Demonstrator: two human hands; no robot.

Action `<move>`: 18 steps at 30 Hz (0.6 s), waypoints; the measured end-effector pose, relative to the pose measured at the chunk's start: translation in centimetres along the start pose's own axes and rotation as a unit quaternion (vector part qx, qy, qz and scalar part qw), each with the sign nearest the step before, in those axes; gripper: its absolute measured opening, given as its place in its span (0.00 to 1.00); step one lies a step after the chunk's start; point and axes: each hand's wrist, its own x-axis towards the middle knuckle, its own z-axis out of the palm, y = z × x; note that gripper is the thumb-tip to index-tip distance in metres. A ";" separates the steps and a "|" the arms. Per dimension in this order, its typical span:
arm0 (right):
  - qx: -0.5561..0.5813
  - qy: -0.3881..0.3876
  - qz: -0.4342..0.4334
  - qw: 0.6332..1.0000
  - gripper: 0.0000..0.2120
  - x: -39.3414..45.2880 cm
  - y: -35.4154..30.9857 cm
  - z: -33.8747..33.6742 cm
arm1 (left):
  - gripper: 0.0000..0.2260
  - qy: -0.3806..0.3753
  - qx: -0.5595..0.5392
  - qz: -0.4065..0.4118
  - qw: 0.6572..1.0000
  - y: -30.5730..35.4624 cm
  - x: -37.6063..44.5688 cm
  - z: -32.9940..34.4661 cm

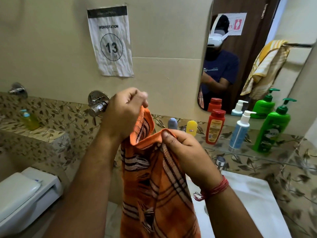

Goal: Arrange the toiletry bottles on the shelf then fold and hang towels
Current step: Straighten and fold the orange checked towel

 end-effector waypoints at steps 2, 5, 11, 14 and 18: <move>0.152 -0.047 0.015 0.987 0.12 -0.1 -1.1 1.4 | 0.19 -0.020 -0.023 0.007 1.000 0.5 -0.3 0.5; 0.267 -0.113 0.008 0.957 0.11 0.2 -2.6 3.8 | 0.23 -0.019 -0.121 -0.041 0.992 1.2 0.1 0.7; 0.117 -0.034 -0.009 0.992 0.13 1.1 -1.7 2.7 | 0.26 -0.075 -0.167 -0.095 0.978 0.4 0.1 0.5; 0.071 -0.005 -0.003 0.997 0.15 1.1 -1.1 1.2 | 0.30 -0.147 -0.160 -0.083 0.973 0.0 -0.5 0.6; 0.136 -0.018 0.006 0.991 0.13 1.2 -1.1 0.0 | 0.36 -0.263 -0.093 -0.003 0.960 0.0 -1.1 0.9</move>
